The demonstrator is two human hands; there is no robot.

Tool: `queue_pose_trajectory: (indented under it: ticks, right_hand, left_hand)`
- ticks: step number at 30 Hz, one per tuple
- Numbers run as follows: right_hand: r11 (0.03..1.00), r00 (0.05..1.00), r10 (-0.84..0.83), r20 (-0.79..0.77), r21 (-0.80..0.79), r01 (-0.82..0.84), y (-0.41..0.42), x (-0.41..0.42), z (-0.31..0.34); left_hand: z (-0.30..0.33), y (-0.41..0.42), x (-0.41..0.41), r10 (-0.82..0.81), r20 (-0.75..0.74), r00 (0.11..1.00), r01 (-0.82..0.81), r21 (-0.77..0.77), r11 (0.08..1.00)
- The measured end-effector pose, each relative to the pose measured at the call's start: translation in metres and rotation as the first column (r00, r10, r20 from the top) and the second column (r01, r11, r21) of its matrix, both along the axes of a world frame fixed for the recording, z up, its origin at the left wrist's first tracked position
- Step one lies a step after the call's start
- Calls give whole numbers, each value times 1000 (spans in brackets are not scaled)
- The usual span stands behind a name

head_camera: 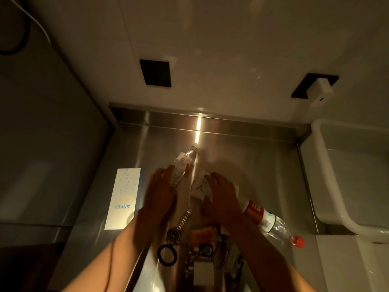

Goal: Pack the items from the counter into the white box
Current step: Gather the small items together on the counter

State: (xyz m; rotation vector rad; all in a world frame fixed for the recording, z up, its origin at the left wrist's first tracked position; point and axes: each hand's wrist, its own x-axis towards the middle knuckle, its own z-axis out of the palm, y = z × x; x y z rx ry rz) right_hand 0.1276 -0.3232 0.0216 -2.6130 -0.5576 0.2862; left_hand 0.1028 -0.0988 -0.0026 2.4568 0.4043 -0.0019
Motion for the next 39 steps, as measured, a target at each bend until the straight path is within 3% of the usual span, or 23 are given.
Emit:
queue_pose_trajectory:
  ticks: [2,5,13,16,19,22,24,28,30,33,35,37,39]
  right_hand:
    - [999,1000,29,-1,-44,-29,-3,-5,-2]
    - [993,997,72,7,-95,-71,-9,-17,-6]
    - [988,992,110,54,-116,-104,-17,-44,-6]
    - [986,987,128,95,-120,-116,-8,-48,7]
    - [990,962,138,235,-18,-138,3,-55,13]
    - [974,921,121,370,132,-182,14,-62,16]
    - [935,934,125,336,275,-224,21,-65,21]
    - [893,998,-30,52,450,3,28,-76,20]
    - [895,998,-5,61,446,-23,30,-79,20]
    - [883,961,120,249,415,-218,37,-81,16]
    - [878,953,118,281,418,-232,40,-88,13]
    - [909,955,152,255,344,-237,39,-94,11]
    - [959,964,215,158,155,-239,35,-95,8]
  left_hand:
    - [-1,-14,-17,-31,-37,999,32,21,999]
    - [5,-26,-35,-27,39,999,26,17,1000]
    - [22,-30,-68,-129,-51,990,138,249,959]
    - [34,-12,-83,31,-18,999,-25,267,963]
    - [36,20,-103,180,-93,979,-131,387,913]
    - [28,44,-123,305,-228,925,-212,357,910]
    - [21,49,-133,310,-270,912,-225,304,926]
    - [15,47,-151,299,-270,915,-242,227,943]
    - [12,37,-169,284,-280,917,-238,187,953]
    - [7,12,-200,275,-279,920,-234,169,957]
    - [6,-2,-214,265,-299,917,-217,185,959]
    - [5,-12,-225,270,-319,908,-224,175,959]
    - [5,-21,-233,284,-318,905,-240,168,956]
